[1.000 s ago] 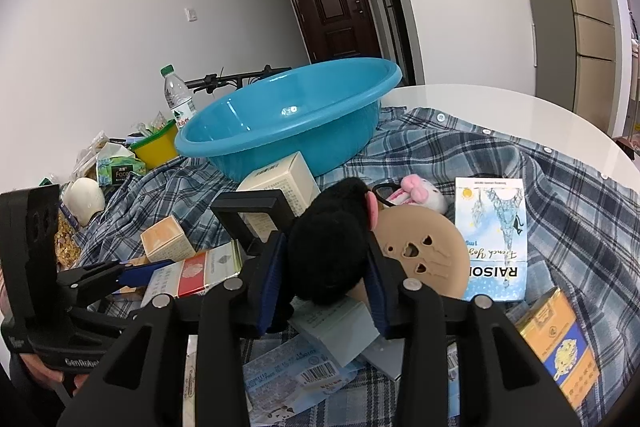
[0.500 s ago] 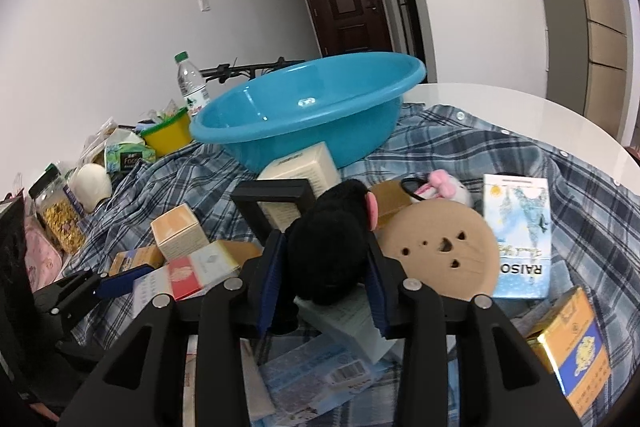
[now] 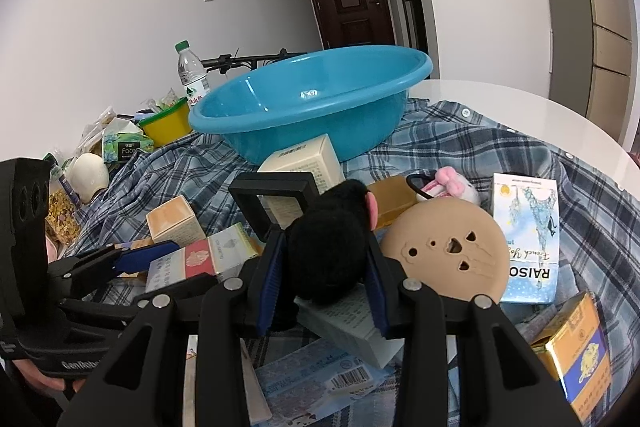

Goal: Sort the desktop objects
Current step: 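Close the left tool on the white red-banded cigarette box and lift it, then carry the cigarette box with the left tool over the blue basin while right carries hair tie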

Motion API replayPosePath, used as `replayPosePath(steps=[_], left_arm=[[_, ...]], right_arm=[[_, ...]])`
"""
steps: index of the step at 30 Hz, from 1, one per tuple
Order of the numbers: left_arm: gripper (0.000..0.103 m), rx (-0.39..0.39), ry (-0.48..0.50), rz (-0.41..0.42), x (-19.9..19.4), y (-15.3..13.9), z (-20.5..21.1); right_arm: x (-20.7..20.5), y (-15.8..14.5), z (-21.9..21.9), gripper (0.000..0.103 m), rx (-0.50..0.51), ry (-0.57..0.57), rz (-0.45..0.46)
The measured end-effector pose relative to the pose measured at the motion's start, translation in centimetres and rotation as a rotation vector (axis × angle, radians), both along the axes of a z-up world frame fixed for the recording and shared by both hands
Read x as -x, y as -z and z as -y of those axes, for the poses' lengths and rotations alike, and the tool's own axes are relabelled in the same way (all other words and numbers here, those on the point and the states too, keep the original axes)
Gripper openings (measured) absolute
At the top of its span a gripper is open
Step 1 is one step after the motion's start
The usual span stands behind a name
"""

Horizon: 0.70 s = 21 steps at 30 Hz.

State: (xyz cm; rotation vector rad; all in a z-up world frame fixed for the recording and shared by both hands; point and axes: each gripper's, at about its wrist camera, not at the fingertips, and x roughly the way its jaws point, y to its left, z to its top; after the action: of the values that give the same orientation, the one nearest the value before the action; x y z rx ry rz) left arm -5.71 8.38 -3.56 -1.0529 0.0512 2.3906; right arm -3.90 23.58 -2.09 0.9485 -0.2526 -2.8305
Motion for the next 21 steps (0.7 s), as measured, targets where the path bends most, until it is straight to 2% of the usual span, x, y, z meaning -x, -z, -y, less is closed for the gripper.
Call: replayPosePath(steps=[3,6,10,16,18,21], left_arm=[[0.069,-0.017,0.074,0.066,0.3,1.0,-0.8],[0.069,0.002,0.037,0.033,0.5,1.0,-0.9],[0.061,-0.078,0.015,0.029,1.0,0.2,0.0],[0.059,-0.077,-0.068,0.001,1.1,-0.4,1.1],[0.059,-0.033,-0.121,-0.044,0.6,-0.9,1.3],[0.059,0.079,-0.208,-0.145,-0.5,-1.6,0.8]], right_arm=[[0.0,-0.1,0.0,0.037,-0.004,-0.001,0.001],[0.0,0.0,-0.2,0.037,0.006,0.001,0.002],[0.1,0.1,-0.4,0.037,0.010,0.005,0.005],[0.1,0.1,-0.4,0.037,0.008,0.004,0.005],[0.1,0.1,-0.4,0.037,0.007,0.007,0.004],[0.0,0.0,-0.2,0.036,0.002,0.012,-0.002]])
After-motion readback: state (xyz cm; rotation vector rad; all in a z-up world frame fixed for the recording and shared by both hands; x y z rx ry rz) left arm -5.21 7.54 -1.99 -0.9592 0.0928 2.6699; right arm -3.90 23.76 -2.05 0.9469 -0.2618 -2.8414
